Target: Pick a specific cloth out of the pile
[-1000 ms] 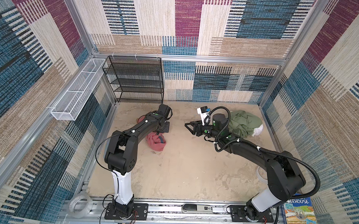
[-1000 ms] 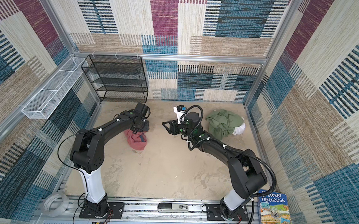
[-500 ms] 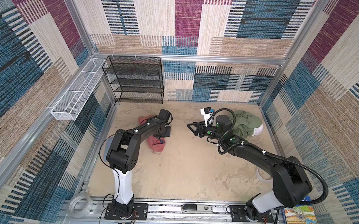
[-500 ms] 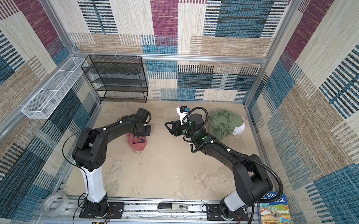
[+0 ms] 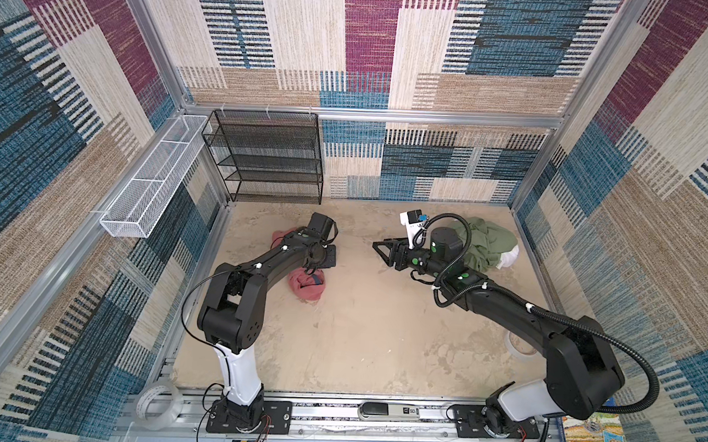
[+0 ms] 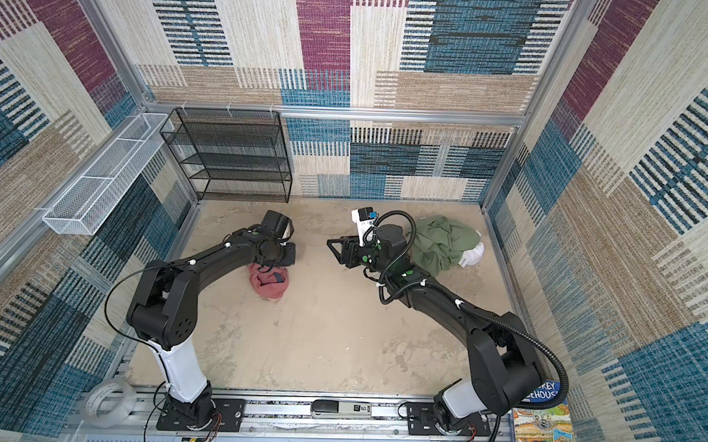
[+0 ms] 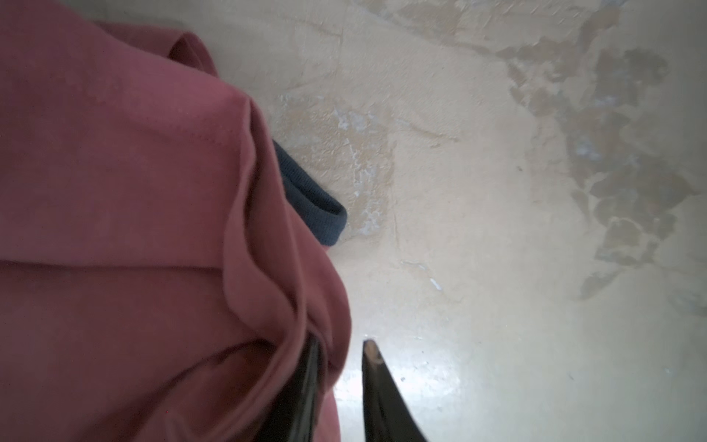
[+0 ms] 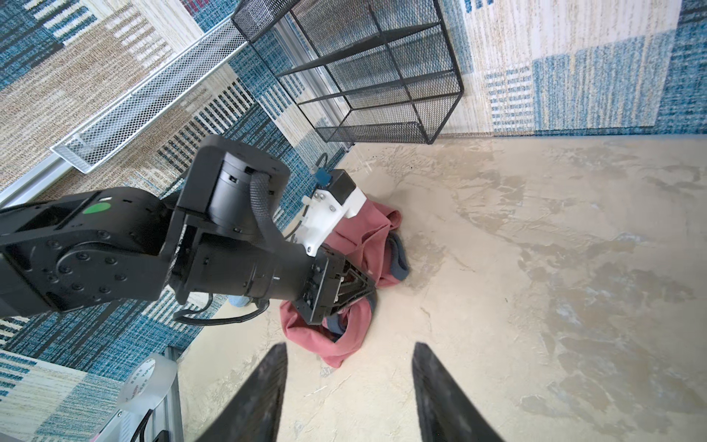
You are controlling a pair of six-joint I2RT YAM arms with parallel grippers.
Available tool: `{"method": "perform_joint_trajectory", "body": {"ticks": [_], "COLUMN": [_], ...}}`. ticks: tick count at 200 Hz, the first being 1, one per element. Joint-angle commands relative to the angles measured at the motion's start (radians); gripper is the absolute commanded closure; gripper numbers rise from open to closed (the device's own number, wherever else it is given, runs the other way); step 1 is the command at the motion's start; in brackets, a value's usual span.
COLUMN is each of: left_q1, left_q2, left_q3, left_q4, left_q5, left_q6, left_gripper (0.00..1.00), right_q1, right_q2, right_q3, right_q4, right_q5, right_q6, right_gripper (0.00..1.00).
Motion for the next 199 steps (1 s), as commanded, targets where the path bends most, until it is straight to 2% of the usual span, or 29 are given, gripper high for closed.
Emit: {"method": "perform_joint_trajectory", "body": {"ticks": [1,39,83,125,168,199], "left_q1": [-0.001,0.001,0.001,-0.005,-0.028,-0.031], "left_q2": [-0.055,-0.166,-0.305,-0.444,-0.512,-0.5], "left_q3": [-0.008,-0.024,-0.108,-0.296,-0.443,-0.52], "left_q4": [0.003,-0.033,-0.127,-0.13,-0.114,-0.013], "left_q5": [0.034,0.005,-0.078,-0.021,-0.006,0.03], "left_q6": [-0.022,-0.015,-0.013,-0.074,-0.124,-0.146], "left_gripper": [0.73,0.67,0.66,0.66,0.64,0.52], "right_q1": [0.001,0.001,0.002,0.001,0.001,0.002], "right_q2": [-0.012,-0.012,0.005,0.034,0.061,0.07], "right_q3": [0.0,-0.005,-0.002,0.001,0.005,0.008], "right_q4": [0.0,0.002,0.008,0.022,0.043,0.047], "right_q5": [0.017,0.022,0.016,-0.003,-0.032,-0.034], "right_q6": [0.015,0.021,0.02,0.024,0.041,0.046], "right_gripper": [0.44,0.44,0.44,0.44,0.44,0.44]}}
